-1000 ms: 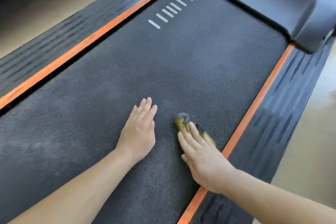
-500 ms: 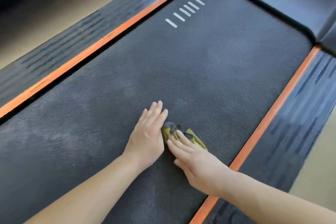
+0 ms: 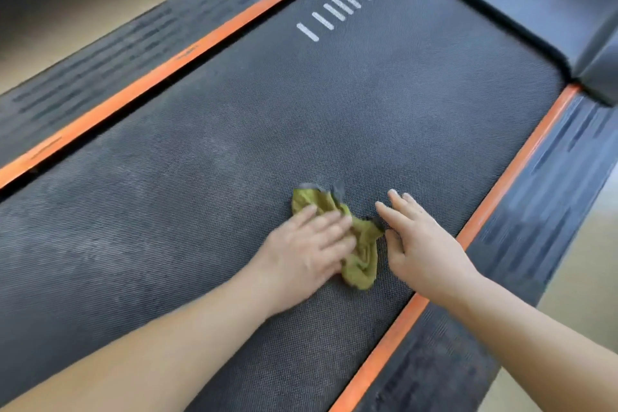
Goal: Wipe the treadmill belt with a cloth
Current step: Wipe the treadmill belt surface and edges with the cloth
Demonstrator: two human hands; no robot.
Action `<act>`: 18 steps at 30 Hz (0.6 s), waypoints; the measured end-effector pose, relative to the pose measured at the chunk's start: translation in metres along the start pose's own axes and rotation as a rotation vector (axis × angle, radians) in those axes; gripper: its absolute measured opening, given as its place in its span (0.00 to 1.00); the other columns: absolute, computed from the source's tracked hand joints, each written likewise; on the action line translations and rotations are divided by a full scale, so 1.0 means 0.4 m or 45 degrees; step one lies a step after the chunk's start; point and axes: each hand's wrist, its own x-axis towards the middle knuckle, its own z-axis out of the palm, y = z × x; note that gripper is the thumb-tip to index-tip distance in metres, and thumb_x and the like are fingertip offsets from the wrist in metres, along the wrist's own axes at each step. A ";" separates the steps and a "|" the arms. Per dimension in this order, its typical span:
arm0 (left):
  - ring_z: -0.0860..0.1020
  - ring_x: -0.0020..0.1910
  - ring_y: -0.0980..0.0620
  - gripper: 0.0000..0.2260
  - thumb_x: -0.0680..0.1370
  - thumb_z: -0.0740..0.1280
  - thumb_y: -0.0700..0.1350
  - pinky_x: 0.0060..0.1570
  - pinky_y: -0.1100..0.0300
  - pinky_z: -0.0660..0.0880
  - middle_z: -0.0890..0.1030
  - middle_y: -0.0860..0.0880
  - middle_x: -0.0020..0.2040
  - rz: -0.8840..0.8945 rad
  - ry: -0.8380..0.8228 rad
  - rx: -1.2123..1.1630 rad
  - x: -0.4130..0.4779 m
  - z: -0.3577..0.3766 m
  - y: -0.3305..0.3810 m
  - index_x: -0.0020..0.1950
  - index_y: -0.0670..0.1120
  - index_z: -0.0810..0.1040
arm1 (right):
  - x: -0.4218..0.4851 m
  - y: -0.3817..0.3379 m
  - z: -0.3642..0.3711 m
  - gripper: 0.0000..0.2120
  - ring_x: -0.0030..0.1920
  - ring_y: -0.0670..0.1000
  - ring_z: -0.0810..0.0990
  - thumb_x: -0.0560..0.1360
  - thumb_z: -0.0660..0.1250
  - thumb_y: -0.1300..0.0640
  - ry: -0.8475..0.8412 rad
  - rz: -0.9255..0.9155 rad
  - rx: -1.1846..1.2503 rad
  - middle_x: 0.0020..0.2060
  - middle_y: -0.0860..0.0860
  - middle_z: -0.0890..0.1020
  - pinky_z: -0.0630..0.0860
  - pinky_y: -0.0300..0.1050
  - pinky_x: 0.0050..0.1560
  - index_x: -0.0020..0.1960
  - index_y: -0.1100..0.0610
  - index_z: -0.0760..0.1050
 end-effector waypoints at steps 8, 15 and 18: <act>0.67 0.76 0.45 0.21 0.84 0.57 0.52 0.76 0.45 0.62 0.72 0.49 0.76 -0.155 -0.067 -0.094 0.029 -0.043 0.036 0.74 0.48 0.74 | 0.001 0.045 -0.005 0.24 0.82 0.53 0.52 0.83 0.57 0.62 0.043 0.089 -0.030 0.80 0.52 0.62 0.45 0.37 0.75 0.79 0.54 0.65; 0.68 0.77 0.51 0.24 0.83 0.52 0.58 0.77 0.49 0.61 0.72 0.52 0.75 0.067 -0.100 -0.173 0.060 -0.047 -0.005 0.73 0.51 0.76 | -0.005 0.046 -0.011 0.27 0.82 0.48 0.51 0.81 0.56 0.62 0.013 0.112 0.019 0.80 0.46 0.60 0.54 0.45 0.79 0.78 0.45 0.67; 0.53 0.82 0.50 0.32 0.81 0.43 0.65 0.80 0.48 0.47 0.58 0.52 0.82 -0.296 -0.177 -0.272 0.103 -0.055 -0.006 0.79 0.52 0.66 | -0.001 0.041 -0.006 0.25 0.82 0.48 0.50 0.83 0.57 0.59 0.023 0.099 0.027 0.81 0.46 0.59 0.50 0.42 0.80 0.80 0.48 0.63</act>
